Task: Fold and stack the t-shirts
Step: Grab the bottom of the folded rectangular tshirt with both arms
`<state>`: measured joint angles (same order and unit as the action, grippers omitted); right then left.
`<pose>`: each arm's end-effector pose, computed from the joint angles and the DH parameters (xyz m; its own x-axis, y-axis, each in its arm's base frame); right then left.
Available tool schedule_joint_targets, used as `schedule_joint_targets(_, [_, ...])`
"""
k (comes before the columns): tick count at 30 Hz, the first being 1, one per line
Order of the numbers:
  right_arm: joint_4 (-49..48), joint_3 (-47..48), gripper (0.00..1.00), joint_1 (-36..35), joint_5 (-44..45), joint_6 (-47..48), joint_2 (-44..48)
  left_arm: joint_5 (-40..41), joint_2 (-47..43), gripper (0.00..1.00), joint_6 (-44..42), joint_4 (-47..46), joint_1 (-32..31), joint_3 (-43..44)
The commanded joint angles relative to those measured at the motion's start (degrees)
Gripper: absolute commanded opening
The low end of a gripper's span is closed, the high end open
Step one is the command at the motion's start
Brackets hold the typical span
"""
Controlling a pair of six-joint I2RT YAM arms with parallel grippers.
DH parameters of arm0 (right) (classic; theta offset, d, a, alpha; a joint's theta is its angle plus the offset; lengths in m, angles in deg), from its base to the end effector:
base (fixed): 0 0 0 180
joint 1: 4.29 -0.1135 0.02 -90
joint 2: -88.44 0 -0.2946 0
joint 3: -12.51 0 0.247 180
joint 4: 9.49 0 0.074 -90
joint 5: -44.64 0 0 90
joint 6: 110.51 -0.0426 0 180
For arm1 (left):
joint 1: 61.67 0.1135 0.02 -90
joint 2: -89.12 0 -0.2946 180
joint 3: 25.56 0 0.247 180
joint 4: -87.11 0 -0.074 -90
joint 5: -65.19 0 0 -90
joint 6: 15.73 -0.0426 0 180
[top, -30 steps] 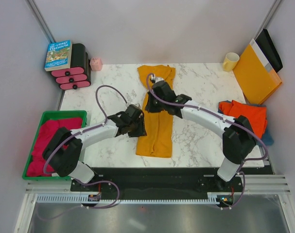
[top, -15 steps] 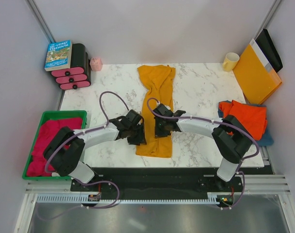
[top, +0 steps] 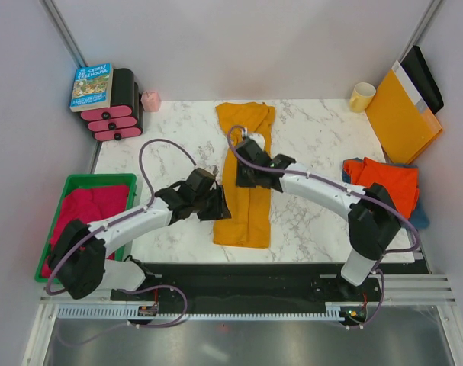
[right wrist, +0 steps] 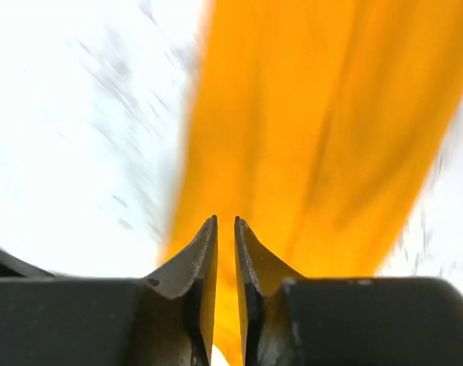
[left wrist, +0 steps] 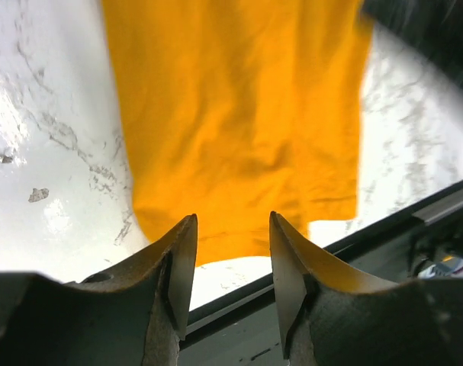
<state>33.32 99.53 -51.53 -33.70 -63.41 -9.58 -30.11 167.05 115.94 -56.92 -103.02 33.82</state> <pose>0.2588 0.2672 0.2647 -0.8357 0.0782 -0.5436 -0.0944 0.9546 0.2825 0.1927 -0.1748 0.2282 -0.9207 -0.0715 -0.3836 0.1150 0.8896 -0.4421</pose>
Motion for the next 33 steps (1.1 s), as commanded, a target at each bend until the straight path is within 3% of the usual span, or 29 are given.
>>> schedule_joint_targets(1, [-1.9,17.2,0.25,6.3,2.5,6.2,-4.1,1.4,-4.7,0.50,0.8,-2.1,-0.1,0.6])
schedule_joint_targets(9, [-0.4,39.6,0.23,12.5,8.6,16.4,-24.4,1.1,-4.1,0.49,0.6,-0.9,-0.2,-1.9])
schedule_joint_targets(15, [-0.5,56.0,0.30,13.9,8.8,20.9,-36.9,0.1,-0.8,0.47,0.7,-1.0,-0.2,-2.5])
schedule_joint_targets(33, [-6.9,64.7,0.36,18.1,9.6,22.8,-49.5,-2.4,7.7,0.46,1.0,-0.6,-0.2,-1.0])
